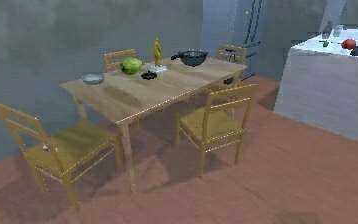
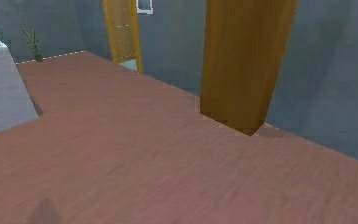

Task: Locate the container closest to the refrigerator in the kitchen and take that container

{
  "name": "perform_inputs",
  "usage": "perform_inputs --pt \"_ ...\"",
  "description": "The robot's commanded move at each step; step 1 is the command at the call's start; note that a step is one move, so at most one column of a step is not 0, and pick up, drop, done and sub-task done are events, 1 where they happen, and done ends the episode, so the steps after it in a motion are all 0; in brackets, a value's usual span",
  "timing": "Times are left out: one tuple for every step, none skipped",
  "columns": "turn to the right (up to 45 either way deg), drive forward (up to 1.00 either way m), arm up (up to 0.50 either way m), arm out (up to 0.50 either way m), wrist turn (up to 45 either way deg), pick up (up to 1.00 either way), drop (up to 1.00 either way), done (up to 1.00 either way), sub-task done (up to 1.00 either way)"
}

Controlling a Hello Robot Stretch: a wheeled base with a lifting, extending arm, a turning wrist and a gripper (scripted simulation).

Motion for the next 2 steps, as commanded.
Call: perform_inputs --pt "0.0 0.65 0.0 0.0 0.0 0.0 0.0 0.0 0.0" --pt "45.0 0.0 0.0 0.0 0.0 0.0 0.0 0.0 0.0"
